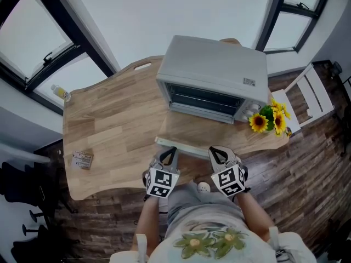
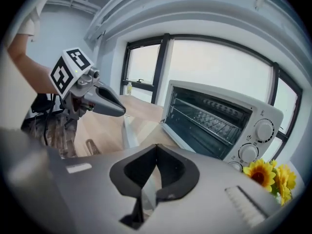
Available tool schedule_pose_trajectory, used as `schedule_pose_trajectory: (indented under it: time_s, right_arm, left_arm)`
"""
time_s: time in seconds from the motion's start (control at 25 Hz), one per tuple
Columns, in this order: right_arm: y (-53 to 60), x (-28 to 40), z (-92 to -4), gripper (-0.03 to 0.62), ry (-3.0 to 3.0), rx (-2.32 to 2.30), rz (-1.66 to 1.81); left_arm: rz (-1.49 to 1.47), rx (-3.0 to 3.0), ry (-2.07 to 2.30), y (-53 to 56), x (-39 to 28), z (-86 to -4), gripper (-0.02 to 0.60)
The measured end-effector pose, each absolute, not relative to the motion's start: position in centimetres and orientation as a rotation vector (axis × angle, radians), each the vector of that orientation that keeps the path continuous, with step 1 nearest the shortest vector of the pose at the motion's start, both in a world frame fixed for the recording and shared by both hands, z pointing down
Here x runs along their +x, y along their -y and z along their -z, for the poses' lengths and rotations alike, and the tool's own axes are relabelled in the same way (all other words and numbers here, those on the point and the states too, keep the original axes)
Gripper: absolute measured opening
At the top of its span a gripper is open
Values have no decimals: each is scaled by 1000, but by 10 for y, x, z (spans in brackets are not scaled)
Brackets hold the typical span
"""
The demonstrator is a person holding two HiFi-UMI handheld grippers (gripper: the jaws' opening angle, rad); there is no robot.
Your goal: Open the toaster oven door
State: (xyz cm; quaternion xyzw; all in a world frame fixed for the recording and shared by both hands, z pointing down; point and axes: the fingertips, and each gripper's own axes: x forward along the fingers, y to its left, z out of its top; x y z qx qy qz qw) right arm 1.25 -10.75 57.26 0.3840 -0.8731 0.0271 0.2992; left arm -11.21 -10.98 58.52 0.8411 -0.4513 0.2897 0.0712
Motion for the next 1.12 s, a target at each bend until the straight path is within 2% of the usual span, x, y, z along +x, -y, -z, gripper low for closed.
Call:
schedule_pose_trajectory:
  time_s: [1.12]
  right_arm:
    - [94, 39, -674, 0, 1996, 849, -297]
  left_arm:
    - [-877, 2495, 1370, 103, -112, -588, 4]
